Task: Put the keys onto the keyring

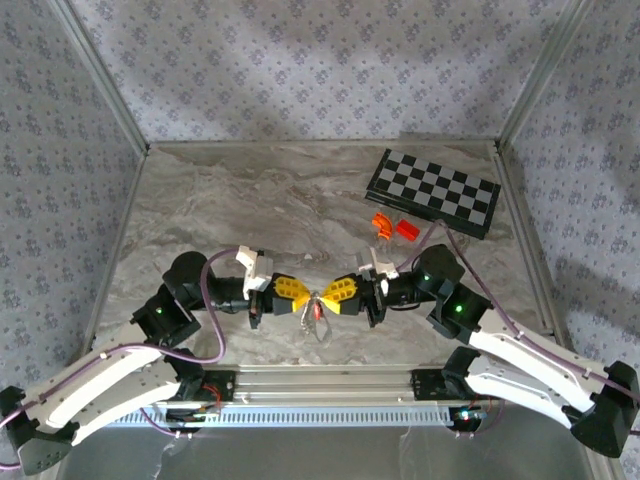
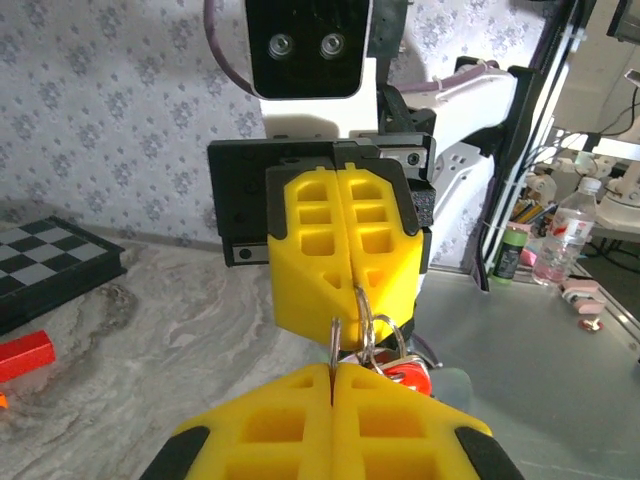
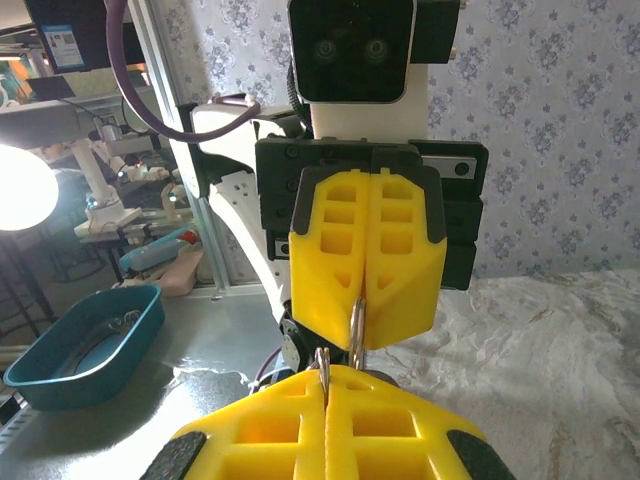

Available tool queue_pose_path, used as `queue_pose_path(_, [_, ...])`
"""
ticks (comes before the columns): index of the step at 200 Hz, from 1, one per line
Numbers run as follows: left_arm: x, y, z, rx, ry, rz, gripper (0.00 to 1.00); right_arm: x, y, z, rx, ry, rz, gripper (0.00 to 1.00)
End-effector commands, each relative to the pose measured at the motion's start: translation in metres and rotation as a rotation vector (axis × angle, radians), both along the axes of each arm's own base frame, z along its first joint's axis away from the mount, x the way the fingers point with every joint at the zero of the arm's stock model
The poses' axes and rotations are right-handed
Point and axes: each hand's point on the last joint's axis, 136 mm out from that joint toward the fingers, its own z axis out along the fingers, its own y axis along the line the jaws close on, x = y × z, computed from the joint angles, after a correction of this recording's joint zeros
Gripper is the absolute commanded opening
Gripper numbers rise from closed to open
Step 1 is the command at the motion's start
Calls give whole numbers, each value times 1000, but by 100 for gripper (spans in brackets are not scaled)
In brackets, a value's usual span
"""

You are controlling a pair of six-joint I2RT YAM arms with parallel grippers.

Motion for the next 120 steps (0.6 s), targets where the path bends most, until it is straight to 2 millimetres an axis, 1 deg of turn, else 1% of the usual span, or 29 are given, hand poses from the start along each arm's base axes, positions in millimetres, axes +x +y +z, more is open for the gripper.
queue_pose_path(1, [3, 3, 11, -40, -29, 36, 0, 0, -6, 18, 58, -43, -26, 0])
queue_pose_path(59, [6, 1, 7, -11, -9, 46, 0, -1, -7, 22, 77, -56, -21, 0])
queue_pose_path(65, [6, 1, 6, -4, -7, 48, 6, -1, -7, 22, 78, -56, -18, 0])
queue_pose_path(75, [7, 1, 6, 3, -11, 57, 20, -1, -7, 23, 79, -57, -19, 0])
queue_pose_path(84, [8, 3, 7, 9, -19, 72, 27, -2, -7, 23, 80, -57, -17, 0])
queue_pose_path(96, [8, 5, 7, 13, -31, 89, 29, -2, -7, 24, 81, -57, -14, 0])
queue_pose_path(120, [6, 10, 10, 15, -49, 99, 29, -4, -8, 25, 83, -59, -7, 0])
